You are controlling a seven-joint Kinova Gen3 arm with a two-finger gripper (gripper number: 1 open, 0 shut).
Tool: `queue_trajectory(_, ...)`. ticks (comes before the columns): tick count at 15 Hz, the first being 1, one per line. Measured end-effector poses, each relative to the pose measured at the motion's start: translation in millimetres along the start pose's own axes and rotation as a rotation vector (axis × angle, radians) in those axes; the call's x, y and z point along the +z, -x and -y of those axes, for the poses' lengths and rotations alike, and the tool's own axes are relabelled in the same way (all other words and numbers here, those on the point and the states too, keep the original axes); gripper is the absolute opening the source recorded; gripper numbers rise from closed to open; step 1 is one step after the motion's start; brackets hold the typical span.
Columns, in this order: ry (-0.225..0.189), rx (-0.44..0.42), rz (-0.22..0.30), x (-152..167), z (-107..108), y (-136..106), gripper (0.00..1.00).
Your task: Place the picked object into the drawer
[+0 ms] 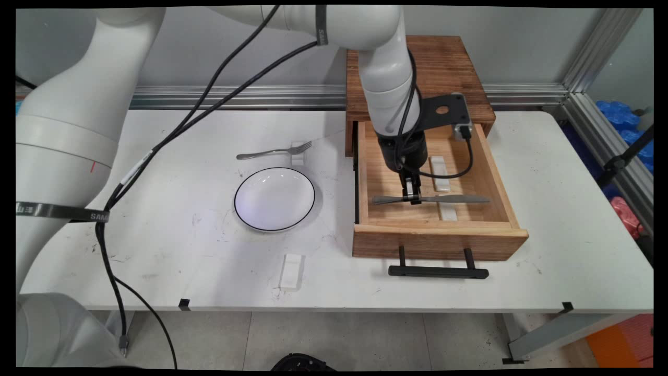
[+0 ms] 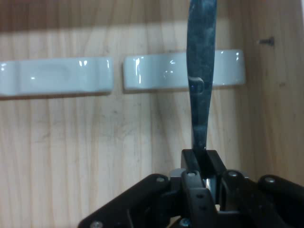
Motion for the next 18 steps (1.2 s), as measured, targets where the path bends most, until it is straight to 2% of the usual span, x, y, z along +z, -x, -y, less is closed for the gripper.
queue_trajectory(18, 0.018, 0.029, -0.021, 42, 10, 10, 0.0)
